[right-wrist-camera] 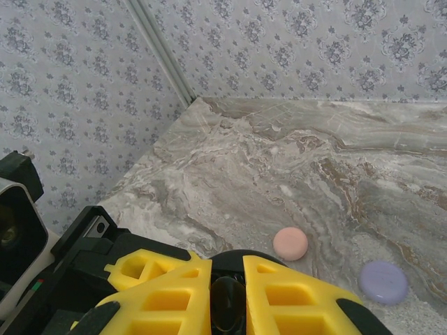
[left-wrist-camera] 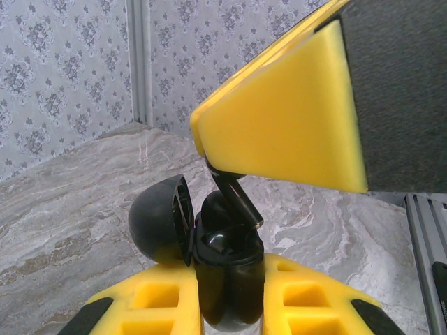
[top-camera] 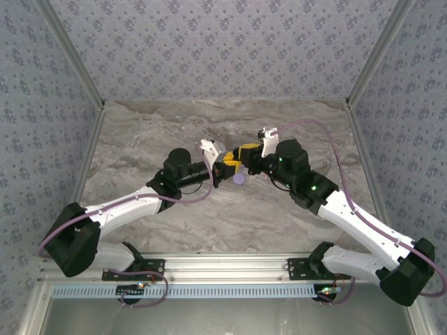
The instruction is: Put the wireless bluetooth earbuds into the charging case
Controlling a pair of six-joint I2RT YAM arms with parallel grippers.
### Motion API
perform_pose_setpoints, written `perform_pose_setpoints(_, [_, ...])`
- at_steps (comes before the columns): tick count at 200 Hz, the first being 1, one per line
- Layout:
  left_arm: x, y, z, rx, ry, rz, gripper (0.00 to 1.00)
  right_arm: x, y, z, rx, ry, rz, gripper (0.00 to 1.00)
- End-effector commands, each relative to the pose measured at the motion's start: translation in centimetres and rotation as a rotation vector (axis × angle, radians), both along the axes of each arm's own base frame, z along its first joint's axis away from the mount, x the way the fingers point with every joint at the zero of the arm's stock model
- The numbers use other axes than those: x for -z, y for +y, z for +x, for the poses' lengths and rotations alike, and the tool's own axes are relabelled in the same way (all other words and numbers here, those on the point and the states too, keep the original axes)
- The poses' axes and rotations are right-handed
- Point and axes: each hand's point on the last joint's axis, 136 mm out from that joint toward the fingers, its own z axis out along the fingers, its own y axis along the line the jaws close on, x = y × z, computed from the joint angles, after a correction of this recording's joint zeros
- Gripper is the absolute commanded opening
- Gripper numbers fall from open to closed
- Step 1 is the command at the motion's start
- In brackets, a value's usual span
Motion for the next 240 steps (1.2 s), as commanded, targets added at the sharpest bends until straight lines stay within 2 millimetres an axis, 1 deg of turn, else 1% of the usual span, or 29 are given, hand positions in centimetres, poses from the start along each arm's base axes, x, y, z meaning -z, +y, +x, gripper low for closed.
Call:
perform_pose_setpoints(1, [-3.1,-0.4,-0.1,0.011,-0.051,-0.076,0.0,0.2,0.1,0.1,0.004,-0.007,-0.016,0.18])
perform_pose_setpoints(56, [-3.1,-0.4,-0.1,0.013,-0.047,-0.08,0.0,0.4,0.1,0.3,0.012,-0.007,-0.018,0.18])
perform_pose_setpoints(87, [-3.1,-0.4,-0.1,0.011,-0.045,-0.081,0.0,0.3,0.5,0.3,-0.004,-0.007,-0.013,0.18])
perform_pose_setpoints(107, [-3.1,-0.3,-0.1,0.007,-0.047,-0.082,0.0,0.8,0.6,0.3,-0.009,0.008,-0.029,0.18])
perform_pose_setpoints(185, [-3.2,0.1,0.3,-0.026,-0.054,-0.081,0.0,2.8,-0.1,-0.9,-0.019,0.054,-0.07,0.18])
perform_pose_setpoints(240, [-2.8,0.0,0.3,-0.024,-0.046,-0.075,0.0,3.3,0.1,-1.0,-0.031,0.061,-0.099,0.18])
